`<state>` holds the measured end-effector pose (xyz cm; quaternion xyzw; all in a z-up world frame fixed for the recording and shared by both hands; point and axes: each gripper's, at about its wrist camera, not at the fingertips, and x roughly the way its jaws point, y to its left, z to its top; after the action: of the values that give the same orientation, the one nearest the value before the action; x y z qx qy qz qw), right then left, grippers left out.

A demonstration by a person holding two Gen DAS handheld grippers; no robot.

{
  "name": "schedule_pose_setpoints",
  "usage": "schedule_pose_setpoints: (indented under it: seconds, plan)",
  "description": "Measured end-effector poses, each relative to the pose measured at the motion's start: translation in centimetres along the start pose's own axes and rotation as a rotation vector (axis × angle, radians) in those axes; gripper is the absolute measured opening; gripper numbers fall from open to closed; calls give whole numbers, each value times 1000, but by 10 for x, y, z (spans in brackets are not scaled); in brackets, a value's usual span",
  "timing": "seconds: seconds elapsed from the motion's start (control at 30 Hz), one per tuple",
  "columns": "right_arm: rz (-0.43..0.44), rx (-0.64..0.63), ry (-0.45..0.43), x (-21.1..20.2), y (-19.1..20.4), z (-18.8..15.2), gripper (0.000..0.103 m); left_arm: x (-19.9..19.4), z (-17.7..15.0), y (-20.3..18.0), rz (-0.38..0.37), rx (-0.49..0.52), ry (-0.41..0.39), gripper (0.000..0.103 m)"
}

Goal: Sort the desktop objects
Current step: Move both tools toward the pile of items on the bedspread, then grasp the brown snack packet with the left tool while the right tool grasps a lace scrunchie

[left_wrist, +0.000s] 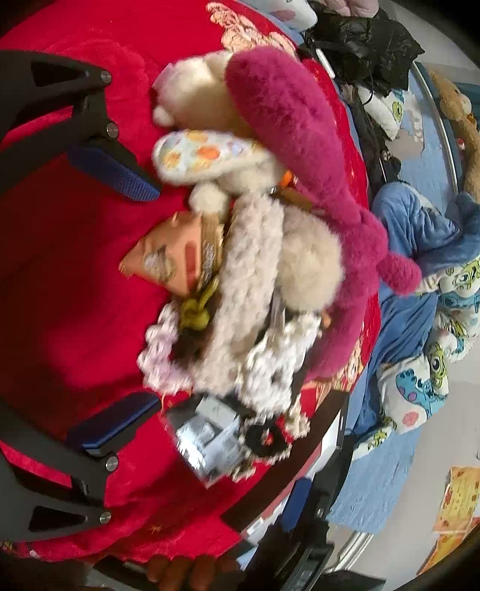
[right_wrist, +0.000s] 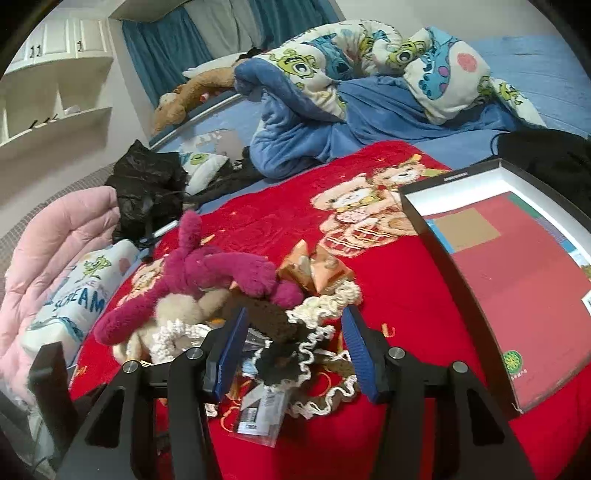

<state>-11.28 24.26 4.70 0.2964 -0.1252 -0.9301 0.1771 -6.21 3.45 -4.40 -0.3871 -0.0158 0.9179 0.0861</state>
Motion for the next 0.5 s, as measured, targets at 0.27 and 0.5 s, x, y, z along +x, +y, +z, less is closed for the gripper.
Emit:
schedule_pose_setpoints:
  seconds: [0.27,0.5]
  plan:
    - [26,-2,-5,2,4,1,45,12,7,23,-15,-76,27,103]
    - [-24,-22,42,12,5,-4,26,18,9,28,-45,-86,32,97]
